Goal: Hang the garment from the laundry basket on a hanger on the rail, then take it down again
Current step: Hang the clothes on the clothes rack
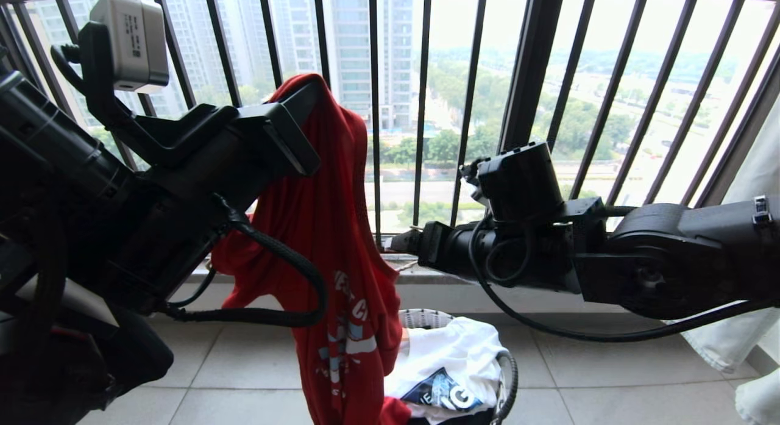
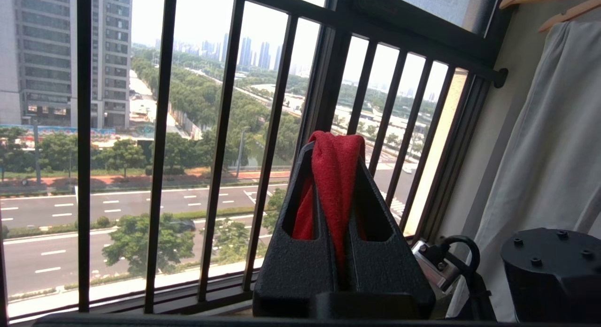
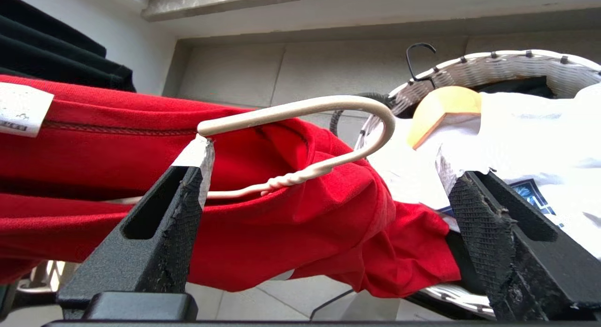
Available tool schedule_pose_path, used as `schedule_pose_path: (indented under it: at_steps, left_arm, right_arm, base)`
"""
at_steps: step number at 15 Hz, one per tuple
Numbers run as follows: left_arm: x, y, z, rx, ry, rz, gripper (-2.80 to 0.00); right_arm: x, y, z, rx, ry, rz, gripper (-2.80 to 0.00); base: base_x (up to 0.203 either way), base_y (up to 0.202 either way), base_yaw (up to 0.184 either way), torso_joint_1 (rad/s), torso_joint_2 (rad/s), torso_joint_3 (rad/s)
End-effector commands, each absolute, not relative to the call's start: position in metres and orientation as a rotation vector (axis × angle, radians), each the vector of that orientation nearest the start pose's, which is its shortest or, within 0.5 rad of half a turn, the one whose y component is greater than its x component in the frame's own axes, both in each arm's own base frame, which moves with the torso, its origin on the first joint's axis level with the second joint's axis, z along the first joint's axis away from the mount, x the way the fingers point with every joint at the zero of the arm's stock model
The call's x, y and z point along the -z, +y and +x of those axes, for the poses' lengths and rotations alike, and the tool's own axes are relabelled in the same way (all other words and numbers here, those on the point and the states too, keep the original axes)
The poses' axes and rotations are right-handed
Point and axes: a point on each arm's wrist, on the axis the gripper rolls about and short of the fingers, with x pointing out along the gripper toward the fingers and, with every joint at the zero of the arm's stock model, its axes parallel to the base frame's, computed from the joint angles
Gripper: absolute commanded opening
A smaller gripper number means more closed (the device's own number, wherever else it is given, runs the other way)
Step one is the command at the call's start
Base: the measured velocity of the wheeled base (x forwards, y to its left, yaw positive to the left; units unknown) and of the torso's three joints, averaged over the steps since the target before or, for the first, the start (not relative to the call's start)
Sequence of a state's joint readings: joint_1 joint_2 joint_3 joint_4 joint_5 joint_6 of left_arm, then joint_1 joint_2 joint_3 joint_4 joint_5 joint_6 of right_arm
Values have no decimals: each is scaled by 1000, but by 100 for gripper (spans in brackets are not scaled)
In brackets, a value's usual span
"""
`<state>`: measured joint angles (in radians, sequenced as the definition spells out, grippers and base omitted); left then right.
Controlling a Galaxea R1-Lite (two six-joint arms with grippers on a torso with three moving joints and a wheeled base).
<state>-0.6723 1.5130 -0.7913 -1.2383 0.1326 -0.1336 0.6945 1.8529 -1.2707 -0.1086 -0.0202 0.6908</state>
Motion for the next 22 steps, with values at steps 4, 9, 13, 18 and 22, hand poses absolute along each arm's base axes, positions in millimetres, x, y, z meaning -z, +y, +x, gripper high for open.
schedule_pose_path:
  at_steps: [4, 9, 13, 18, 22]
  left_arm:
    - [-292, -155, 199, 559, -453, -337, -280]
    - [-293, -154, 199, 558, -455, -337, -280]
    - [-293, -153, 200, 555, -457, -337, -280]
    - [-290, -154, 201, 559, -445, -331, -280]
    - [-284, -155, 201, 562, -421, -312, -280]
  right_arm:
    - [-193, 242, 292, -440, 705, 505, 0]
    - [-189, 248, 300, -423, 729, 510, -280]
    - [-198, 247, 300, -430, 712, 519, -280]
    - [-225, 239, 290, -462, 639, 515, -280]
    - [-244, 230, 281, -427, 551, 485, -280]
  base:
    - [0, 0, 0, 0, 0, 0]
    - [0, 0, 0, 0, 0, 0]
    - [0, 0, 0, 0, 0, 0]
    - [0, 0, 0, 0, 0, 0]
    - [0, 0, 0, 0, 0, 0]
